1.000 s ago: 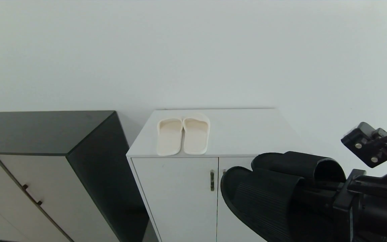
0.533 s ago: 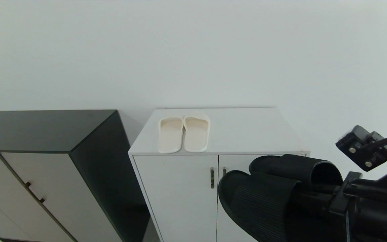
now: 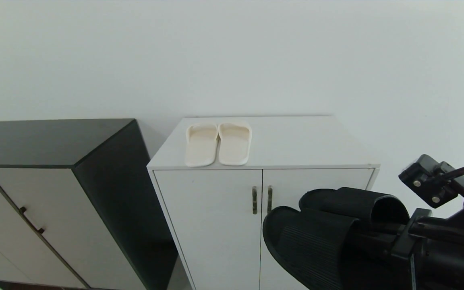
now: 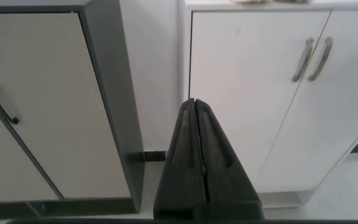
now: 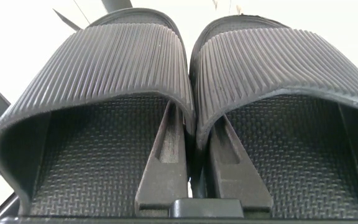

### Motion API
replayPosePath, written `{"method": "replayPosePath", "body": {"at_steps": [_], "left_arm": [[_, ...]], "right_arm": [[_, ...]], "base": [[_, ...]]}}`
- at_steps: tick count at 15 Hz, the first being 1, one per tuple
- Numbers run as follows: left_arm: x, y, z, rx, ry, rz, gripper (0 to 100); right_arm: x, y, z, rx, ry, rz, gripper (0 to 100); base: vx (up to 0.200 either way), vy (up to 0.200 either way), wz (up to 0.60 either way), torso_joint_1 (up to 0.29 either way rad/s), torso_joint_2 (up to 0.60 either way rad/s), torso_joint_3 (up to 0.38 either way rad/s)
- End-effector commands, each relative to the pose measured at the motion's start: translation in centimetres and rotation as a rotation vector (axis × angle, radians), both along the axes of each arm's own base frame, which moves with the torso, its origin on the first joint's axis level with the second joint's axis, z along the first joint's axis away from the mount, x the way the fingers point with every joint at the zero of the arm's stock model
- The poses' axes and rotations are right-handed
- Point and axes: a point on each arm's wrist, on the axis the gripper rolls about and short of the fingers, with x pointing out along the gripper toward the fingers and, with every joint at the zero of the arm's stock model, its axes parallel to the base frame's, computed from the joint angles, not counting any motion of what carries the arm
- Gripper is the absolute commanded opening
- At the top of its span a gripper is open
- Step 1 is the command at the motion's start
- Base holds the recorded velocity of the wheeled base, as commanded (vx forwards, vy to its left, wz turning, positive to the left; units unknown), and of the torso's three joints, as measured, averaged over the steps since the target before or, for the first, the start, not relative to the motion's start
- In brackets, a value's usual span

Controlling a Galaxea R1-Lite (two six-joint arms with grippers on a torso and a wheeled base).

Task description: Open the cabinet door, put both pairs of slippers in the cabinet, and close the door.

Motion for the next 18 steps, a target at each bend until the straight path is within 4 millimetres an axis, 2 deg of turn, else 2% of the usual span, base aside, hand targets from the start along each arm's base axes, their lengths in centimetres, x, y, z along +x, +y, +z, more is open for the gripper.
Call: {"method": "replayPosePath", "body": {"at_steps": [1,4,11,12,18], "left_arm": [[0.0,0.0,0.0,0.063,-0.001,-0.004,0],[0.0,0.0,0.0,-0.009,-0.001,-0.001,0],[0.0,0.0,0.0,0.037,0.001,-0.006,0],[0.0,0.0,0.0,0.035,0.001,-0.004,100],[0.0,0.0,0.0,0.029,0.001,-0.004,100]], "right_arm": [[-0.2,-0.2,0.1,0.003,-0.006,0.001,0],[-0.5,-0.6,0.4,0.021,-0.021,0.001,0],[0.2,0.2,-0.5,-0.018,0.009,0.002,0],[0.3,0.4,-0.9,-0.030,0.021,0.002,0],[0.6,0.8,-1.5,-0.023,0.011,-0.002,0]], "base": [[0.000,0.000,0.00,-0.212,0.53,0.320],[0.000,0.000,0.00,-0.207,0.53,0.310],[0.000,0.000,0.00,-0.173,0.49,0.318],[0.000,0.000,0.00,-0.149,0.48,0.300],[0.000,0.000,0.00,-0.122,0.46,0.340]]}}
